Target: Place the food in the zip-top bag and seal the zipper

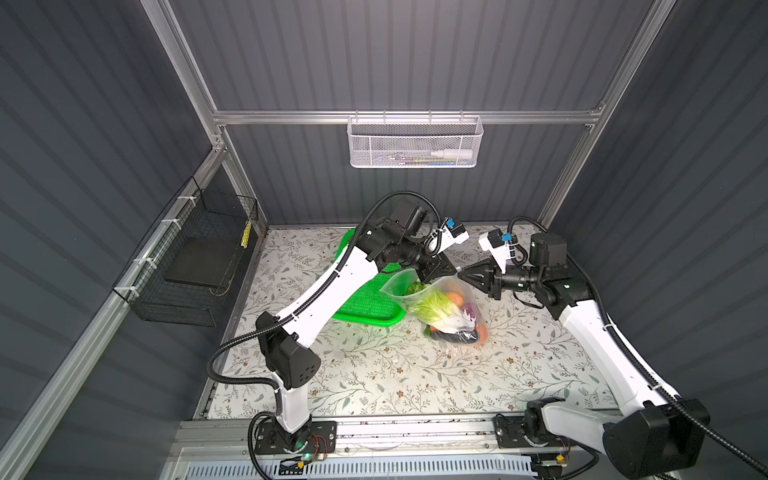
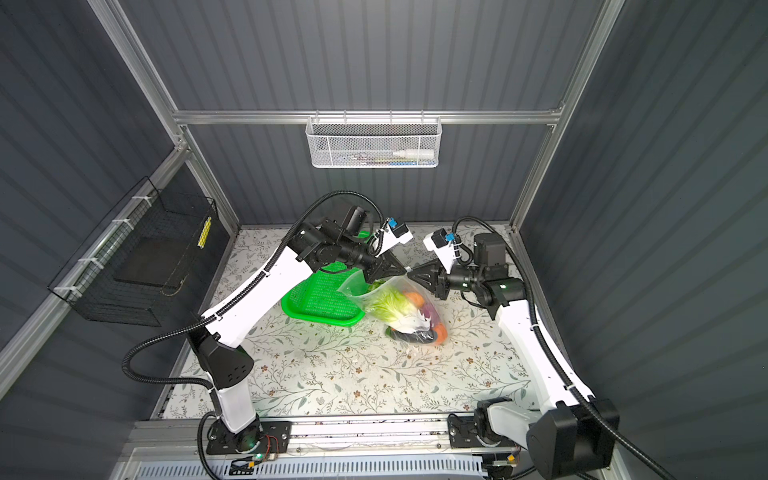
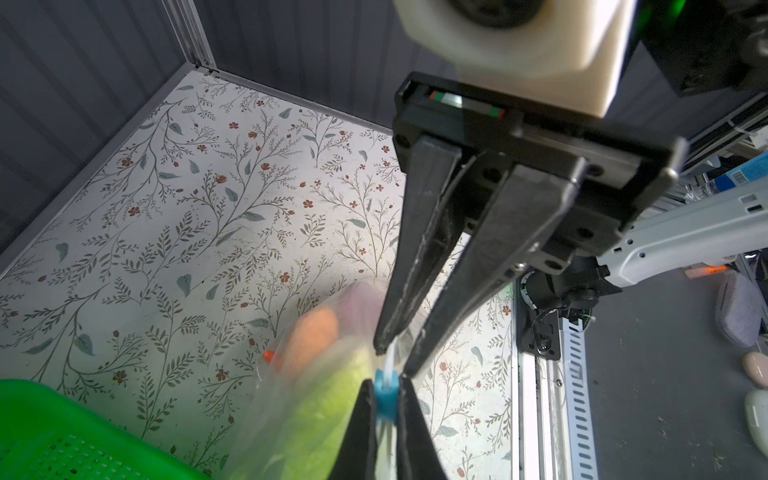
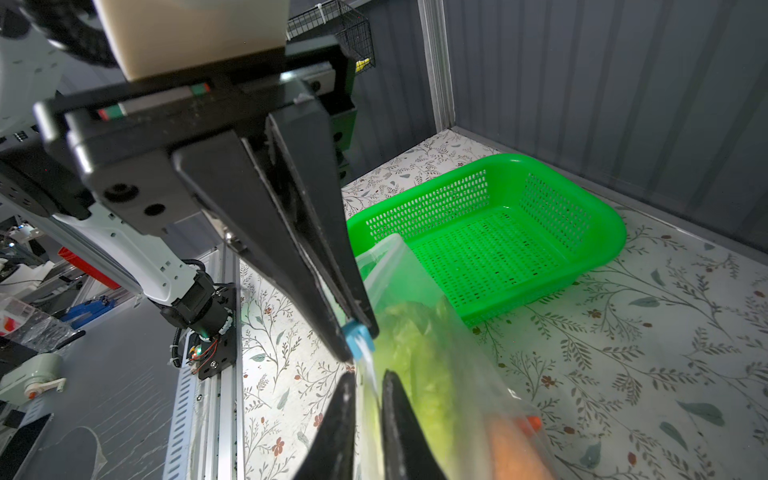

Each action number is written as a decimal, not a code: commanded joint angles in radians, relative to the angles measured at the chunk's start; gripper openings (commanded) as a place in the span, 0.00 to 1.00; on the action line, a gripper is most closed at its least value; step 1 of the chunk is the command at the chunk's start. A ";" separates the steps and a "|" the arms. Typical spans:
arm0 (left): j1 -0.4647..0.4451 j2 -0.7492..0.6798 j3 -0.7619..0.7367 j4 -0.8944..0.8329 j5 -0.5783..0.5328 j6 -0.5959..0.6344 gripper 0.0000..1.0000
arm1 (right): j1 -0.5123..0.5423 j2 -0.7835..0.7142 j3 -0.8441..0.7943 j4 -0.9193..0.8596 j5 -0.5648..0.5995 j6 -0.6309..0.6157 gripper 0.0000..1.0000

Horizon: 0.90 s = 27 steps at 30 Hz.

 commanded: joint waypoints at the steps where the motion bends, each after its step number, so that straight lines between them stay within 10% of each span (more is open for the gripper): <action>1: 0.004 0.010 0.040 0.006 0.033 -0.016 0.00 | 0.009 0.008 -0.012 0.033 -0.014 0.010 0.08; 27: 0.047 -0.036 -0.082 -0.091 -0.115 0.065 0.00 | -0.059 -0.118 -0.078 0.195 0.132 0.249 0.00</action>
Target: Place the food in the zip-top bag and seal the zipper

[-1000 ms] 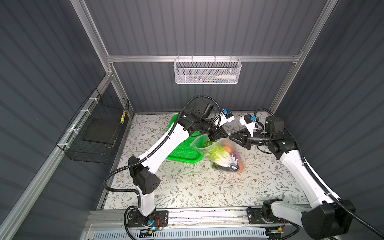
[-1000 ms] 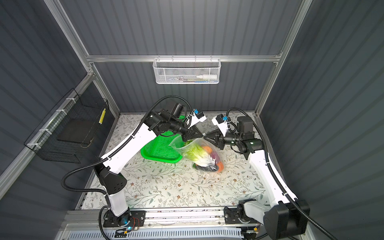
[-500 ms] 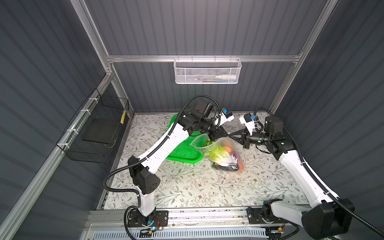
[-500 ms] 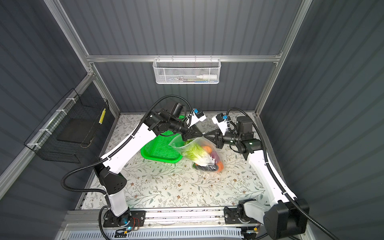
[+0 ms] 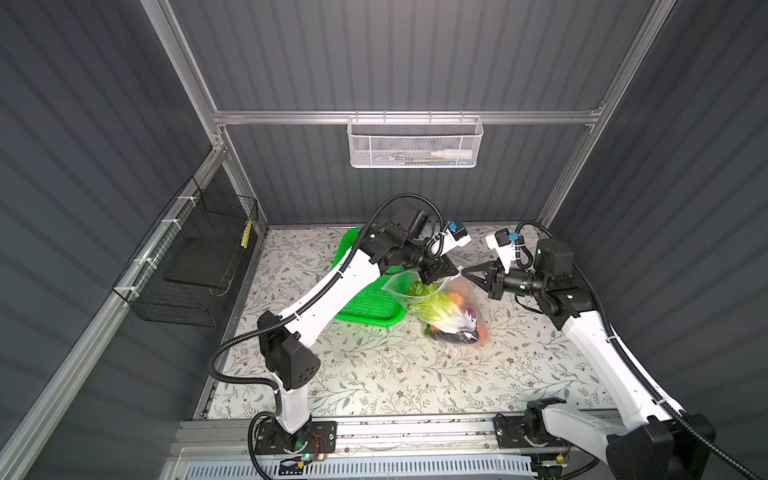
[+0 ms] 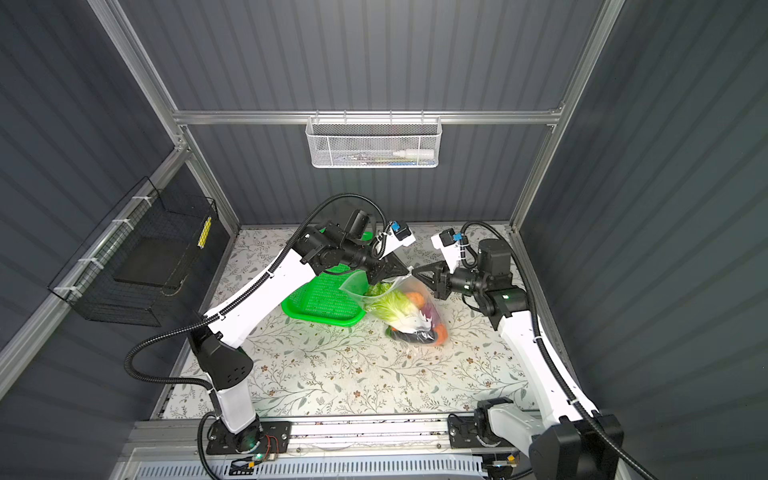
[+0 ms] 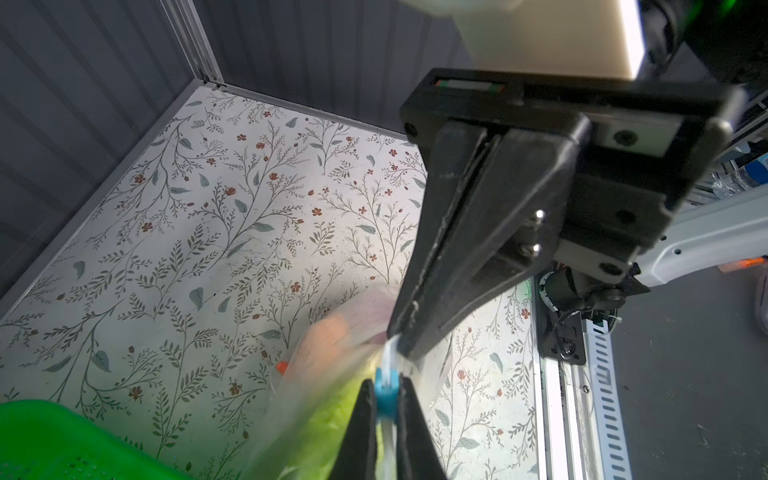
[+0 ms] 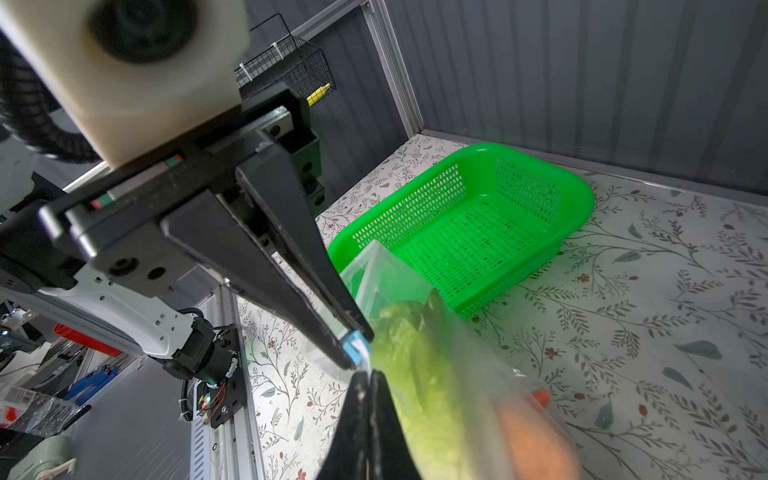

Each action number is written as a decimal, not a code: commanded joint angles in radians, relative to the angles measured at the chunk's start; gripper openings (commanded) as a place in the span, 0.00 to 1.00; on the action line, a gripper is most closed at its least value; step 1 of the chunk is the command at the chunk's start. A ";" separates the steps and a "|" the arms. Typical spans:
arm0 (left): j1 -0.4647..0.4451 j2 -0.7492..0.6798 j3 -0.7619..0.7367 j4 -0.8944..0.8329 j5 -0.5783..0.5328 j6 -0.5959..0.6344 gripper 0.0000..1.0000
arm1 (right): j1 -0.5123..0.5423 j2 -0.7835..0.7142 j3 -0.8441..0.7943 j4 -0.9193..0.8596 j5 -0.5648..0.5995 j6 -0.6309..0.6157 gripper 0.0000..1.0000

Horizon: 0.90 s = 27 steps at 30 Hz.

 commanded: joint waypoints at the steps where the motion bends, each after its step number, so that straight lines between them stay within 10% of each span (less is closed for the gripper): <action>1: 0.040 -0.029 -0.016 -0.157 -0.082 0.018 0.00 | -0.042 -0.039 0.002 0.082 0.035 0.014 0.00; 17: 0.016 -0.005 0.083 -0.229 -0.093 0.003 0.00 | -0.041 -0.024 0.031 0.052 0.013 -0.008 0.00; 22: 0.005 0.027 0.129 -0.210 -0.074 0.004 0.00 | -0.041 -0.014 0.069 0.032 -0.023 -0.007 0.32; 27: 0.002 0.029 0.127 -0.196 -0.066 0.003 0.00 | -0.038 0.001 0.078 0.036 -0.046 -0.005 0.33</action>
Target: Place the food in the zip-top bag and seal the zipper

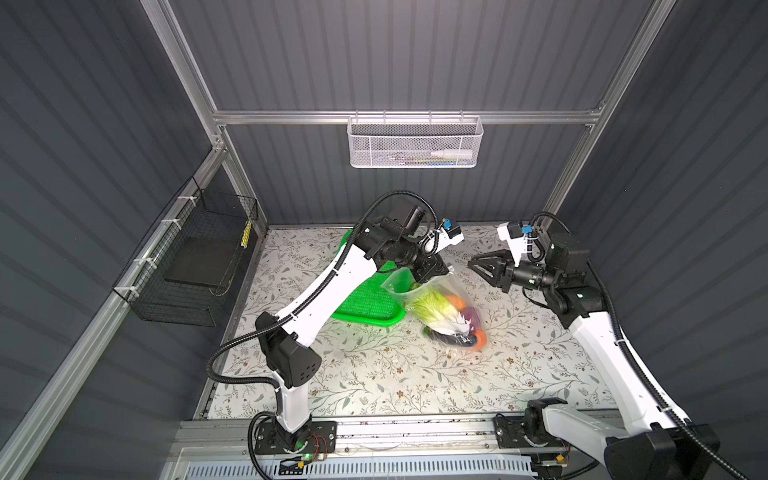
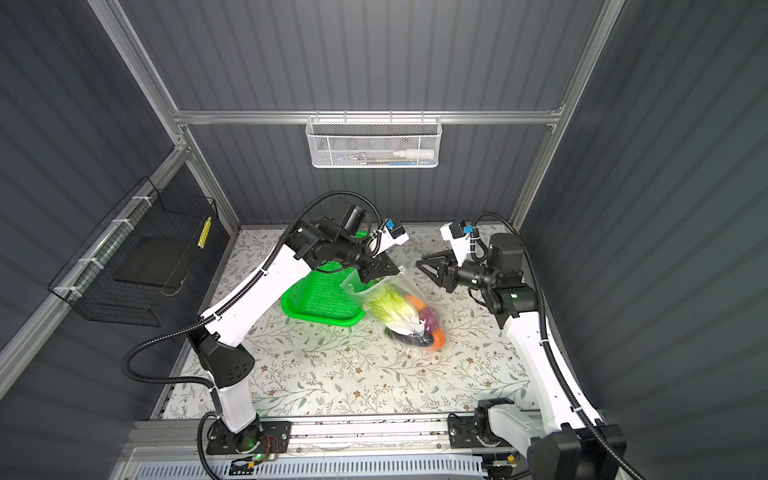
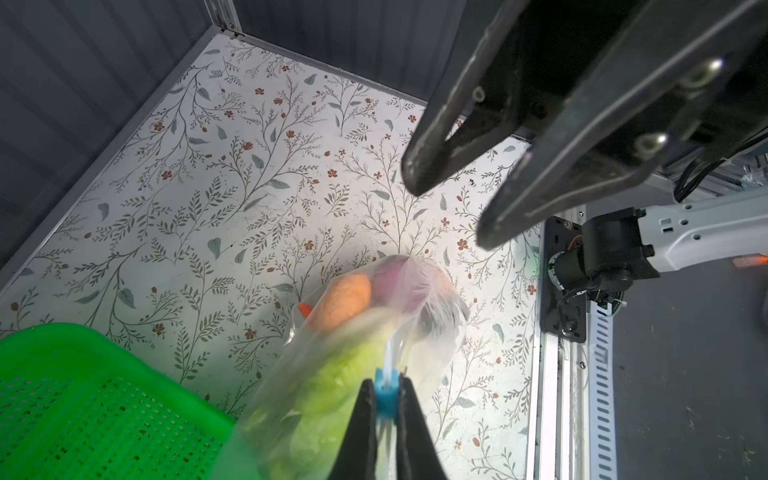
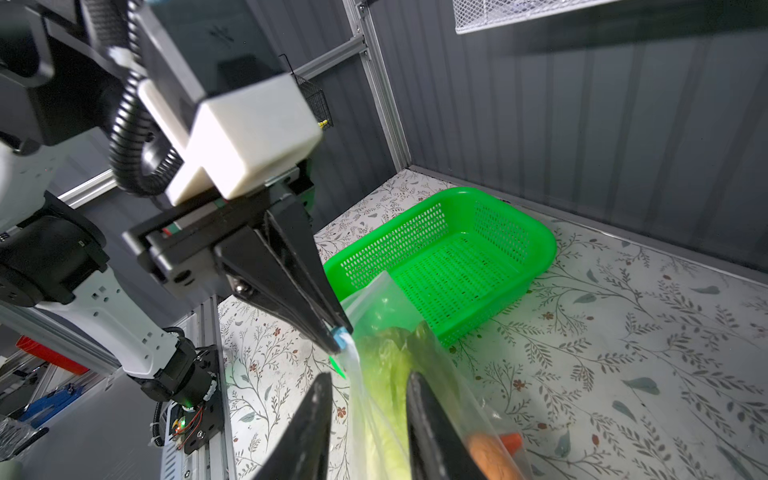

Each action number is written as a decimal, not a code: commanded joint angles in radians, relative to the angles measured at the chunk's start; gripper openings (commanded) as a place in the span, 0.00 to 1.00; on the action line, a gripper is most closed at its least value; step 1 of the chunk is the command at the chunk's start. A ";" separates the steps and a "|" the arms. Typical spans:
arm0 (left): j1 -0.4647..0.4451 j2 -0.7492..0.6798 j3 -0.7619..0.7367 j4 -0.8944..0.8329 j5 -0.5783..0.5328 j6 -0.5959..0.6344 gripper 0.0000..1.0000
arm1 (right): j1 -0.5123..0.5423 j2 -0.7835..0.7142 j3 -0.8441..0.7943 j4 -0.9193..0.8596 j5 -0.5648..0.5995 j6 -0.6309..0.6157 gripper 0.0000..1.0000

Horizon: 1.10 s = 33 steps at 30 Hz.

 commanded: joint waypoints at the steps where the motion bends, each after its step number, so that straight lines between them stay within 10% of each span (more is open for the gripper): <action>1: -0.001 0.007 0.032 -0.029 0.000 0.010 0.00 | 0.009 0.011 0.022 0.014 -0.029 0.007 0.33; 19: -0.011 0.005 0.015 0.005 0.022 -0.002 0.00 | 0.097 0.130 0.029 0.050 -0.086 0.017 0.33; 33: -0.013 -0.014 -0.005 0.022 0.026 -0.019 0.00 | 0.114 0.137 -0.017 0.079 -0.090 0.038 0.15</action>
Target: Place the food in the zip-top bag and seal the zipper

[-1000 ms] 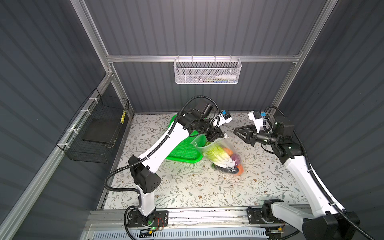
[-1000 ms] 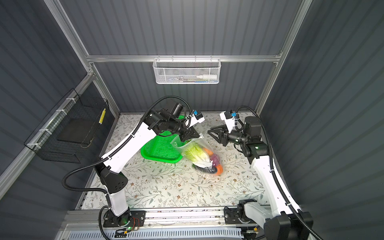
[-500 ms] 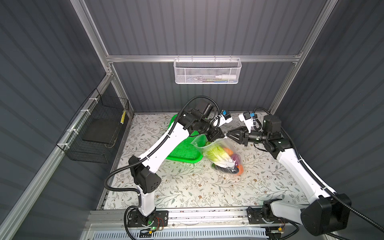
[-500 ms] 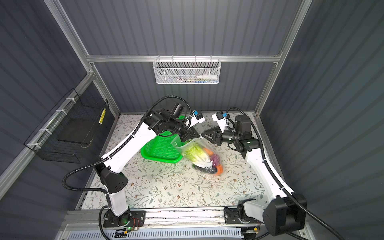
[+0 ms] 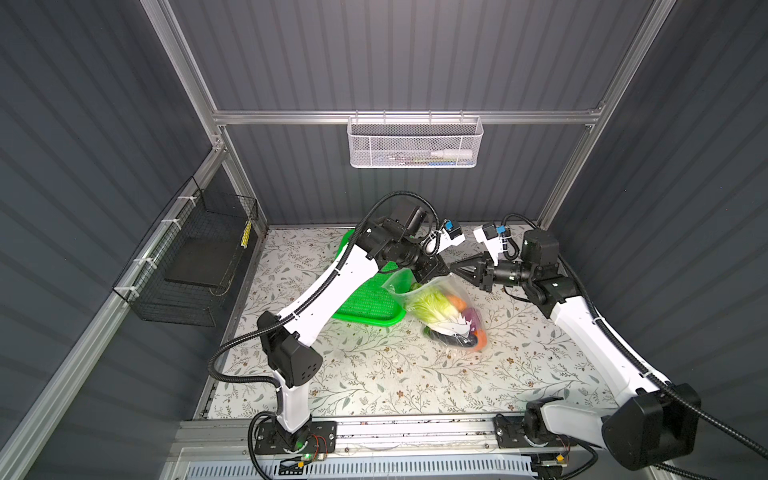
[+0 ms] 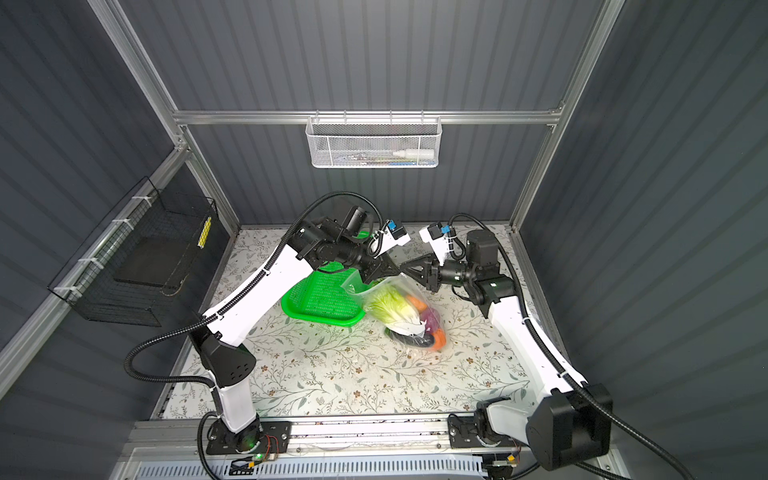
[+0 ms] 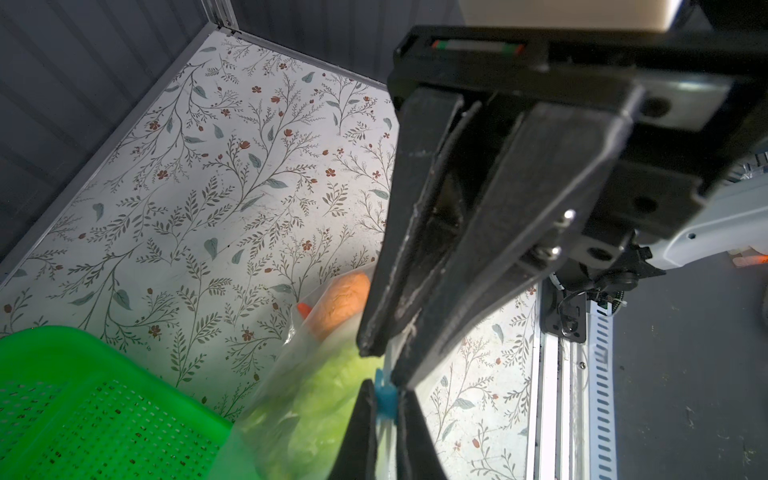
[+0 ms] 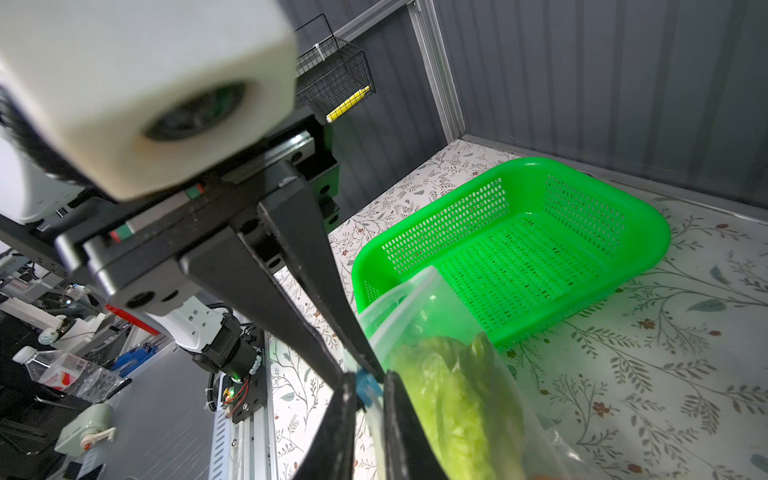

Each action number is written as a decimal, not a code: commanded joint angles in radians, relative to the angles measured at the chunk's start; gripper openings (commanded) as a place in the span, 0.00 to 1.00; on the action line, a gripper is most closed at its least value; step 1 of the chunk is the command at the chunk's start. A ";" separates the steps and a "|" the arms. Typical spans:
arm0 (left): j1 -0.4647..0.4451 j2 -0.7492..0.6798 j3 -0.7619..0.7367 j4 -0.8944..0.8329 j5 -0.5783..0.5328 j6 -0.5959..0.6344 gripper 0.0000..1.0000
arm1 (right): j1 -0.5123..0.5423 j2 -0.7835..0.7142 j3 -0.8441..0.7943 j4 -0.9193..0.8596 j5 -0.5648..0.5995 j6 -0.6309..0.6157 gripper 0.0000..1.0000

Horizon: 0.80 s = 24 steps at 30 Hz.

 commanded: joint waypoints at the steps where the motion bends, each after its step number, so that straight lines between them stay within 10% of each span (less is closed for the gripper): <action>1: -0.009 -0.020 -0.008 0.019 0.022 -0.015 0.00 | 0.009 0.004 -0.020 0.007 -0.025 0.002 0.17; 7: -0.009 -0.033 -0.022 0.041 0.020 -0.026 0.00 | 0.012 0.005 -0.030 0.000 -0.031 -0.002 0.00; 24: 0.001 -0.051 -0.081 -0.021 -0.066 0.036 0.00 | -0.036 -0.093 -0.010 -0.117 0.156 -0.024 0.00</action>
